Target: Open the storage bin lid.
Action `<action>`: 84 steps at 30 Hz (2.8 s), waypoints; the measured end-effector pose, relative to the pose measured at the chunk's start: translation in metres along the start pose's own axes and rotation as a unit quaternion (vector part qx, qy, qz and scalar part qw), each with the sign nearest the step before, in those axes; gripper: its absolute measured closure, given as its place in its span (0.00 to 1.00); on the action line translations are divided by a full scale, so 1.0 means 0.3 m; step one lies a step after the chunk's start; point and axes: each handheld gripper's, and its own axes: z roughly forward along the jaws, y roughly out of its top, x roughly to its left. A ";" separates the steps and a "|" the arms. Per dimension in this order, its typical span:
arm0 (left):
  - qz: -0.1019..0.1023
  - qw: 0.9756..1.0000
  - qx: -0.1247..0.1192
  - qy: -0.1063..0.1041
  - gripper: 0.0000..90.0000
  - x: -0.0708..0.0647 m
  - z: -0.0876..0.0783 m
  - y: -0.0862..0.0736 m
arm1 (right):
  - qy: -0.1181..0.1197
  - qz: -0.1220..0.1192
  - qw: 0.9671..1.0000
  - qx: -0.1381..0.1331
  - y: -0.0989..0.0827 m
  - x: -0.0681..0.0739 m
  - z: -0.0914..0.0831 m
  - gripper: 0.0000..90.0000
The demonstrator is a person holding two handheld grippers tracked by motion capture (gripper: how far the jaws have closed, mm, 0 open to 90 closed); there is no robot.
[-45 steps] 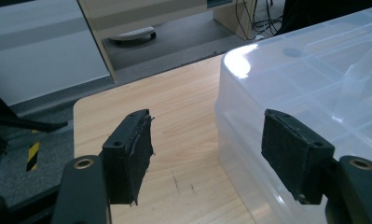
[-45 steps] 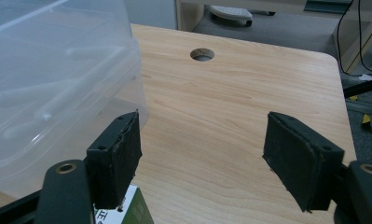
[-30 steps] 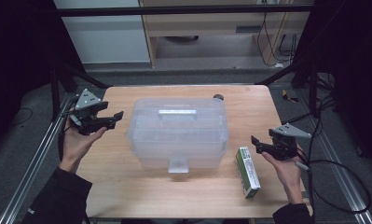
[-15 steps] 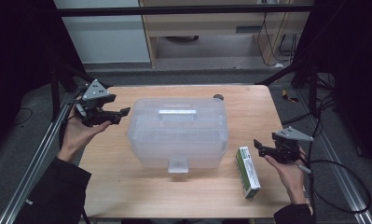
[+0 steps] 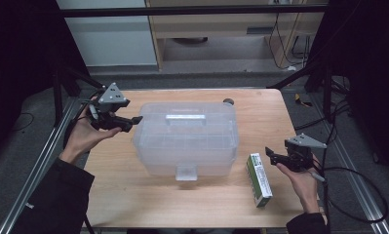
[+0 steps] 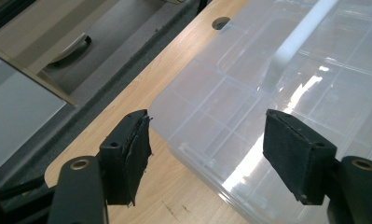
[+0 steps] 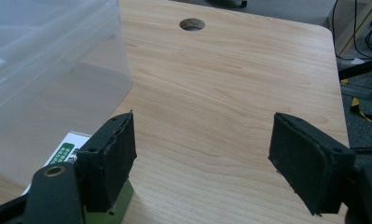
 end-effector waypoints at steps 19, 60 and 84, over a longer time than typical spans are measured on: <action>0.095 0.994 0.045 -0.025 0.35 -0.071 0.061 0.084 | 0.002 -0.015 1.000 0.016 -0.019 0.008 0.020 0.24; 0.235 0.967 0.099 -0.027 0.39 -0.199 0.130 0.230 | 0.000 -0.014 0.999 0.041 -0.034 0.013 0.038 0.30; 0.285 0.948 0.142 -0.017 0.48 -0.235 0.224 0.278 | 0.005 -0.018 0.999 0.048 -0.036 0.016 0.046 0.34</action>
